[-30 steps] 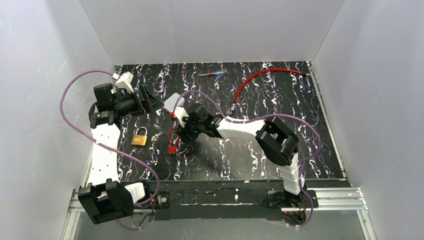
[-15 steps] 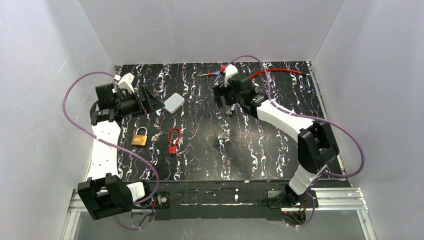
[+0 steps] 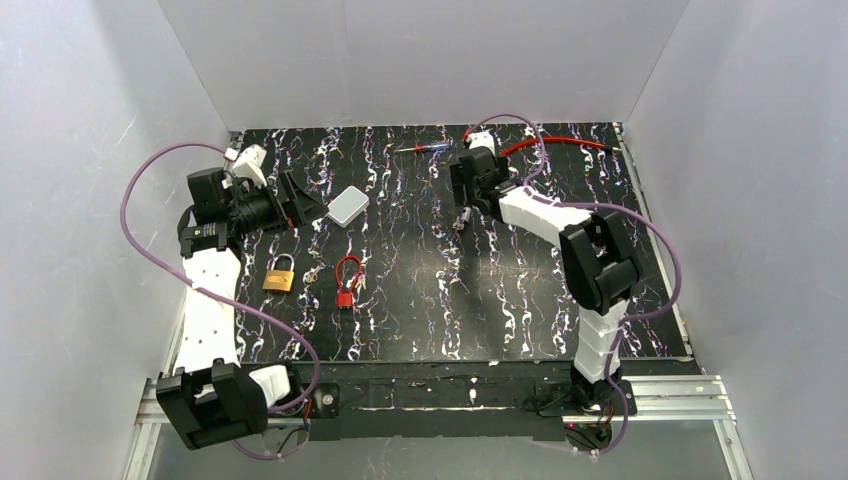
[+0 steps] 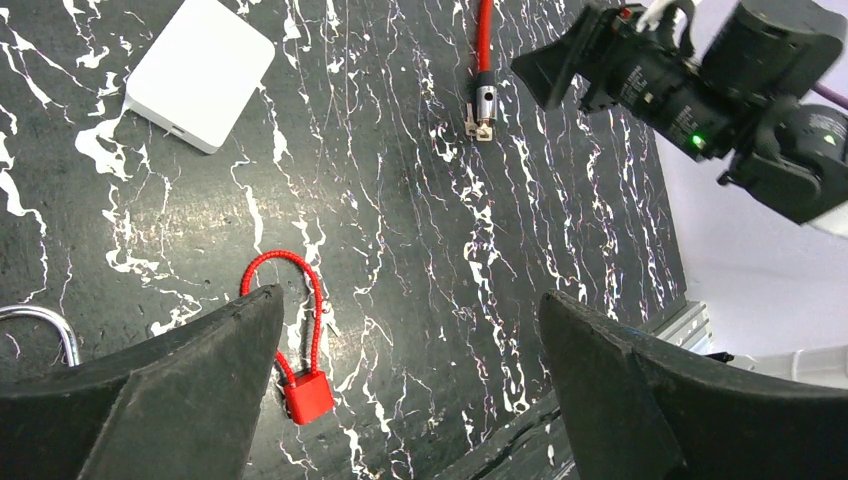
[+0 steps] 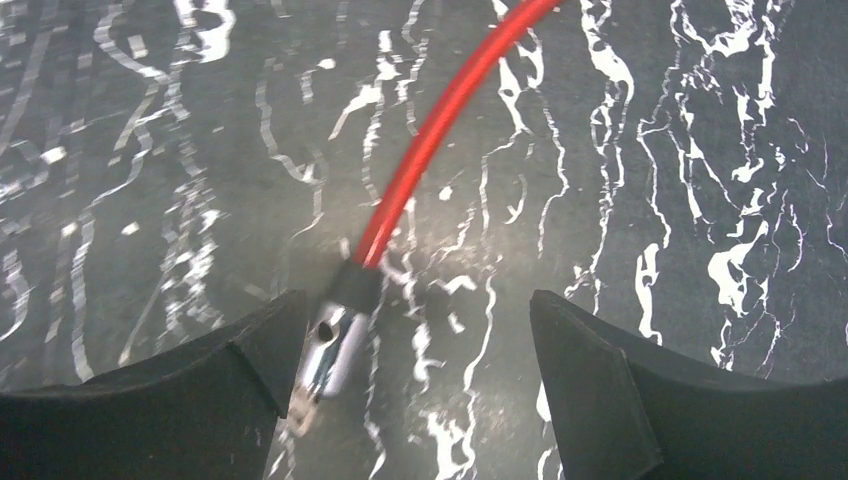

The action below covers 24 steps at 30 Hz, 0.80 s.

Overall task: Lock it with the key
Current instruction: Pick up the lock from the center of the board.

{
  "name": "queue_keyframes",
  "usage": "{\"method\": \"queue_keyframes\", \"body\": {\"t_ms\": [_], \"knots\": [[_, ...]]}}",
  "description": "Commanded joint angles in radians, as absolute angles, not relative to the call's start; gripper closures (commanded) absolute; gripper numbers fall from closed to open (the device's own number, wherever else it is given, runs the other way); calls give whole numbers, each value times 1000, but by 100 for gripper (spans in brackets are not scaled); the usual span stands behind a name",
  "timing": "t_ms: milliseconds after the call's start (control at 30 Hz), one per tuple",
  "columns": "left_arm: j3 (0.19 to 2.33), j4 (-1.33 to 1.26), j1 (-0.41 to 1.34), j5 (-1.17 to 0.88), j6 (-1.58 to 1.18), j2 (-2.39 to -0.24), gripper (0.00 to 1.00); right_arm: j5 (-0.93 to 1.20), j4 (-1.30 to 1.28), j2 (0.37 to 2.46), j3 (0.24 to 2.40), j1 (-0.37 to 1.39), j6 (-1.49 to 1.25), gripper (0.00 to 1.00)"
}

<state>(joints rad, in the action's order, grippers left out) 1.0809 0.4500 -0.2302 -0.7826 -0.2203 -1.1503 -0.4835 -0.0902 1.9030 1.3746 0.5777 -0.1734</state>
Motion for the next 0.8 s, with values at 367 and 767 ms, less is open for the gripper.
{"method": "queue_keyframes", "body": {"t_ms": [367, 767], "knots": [[1053, 431, -237, -782, -211, -1112, 2, -461, -66, 2131, 1603, 517, -264, 18], [1051, 431, -236, -771, -207, -1110, 2, -429, -178, 2203, 1637, 485, -367, 44]]}}
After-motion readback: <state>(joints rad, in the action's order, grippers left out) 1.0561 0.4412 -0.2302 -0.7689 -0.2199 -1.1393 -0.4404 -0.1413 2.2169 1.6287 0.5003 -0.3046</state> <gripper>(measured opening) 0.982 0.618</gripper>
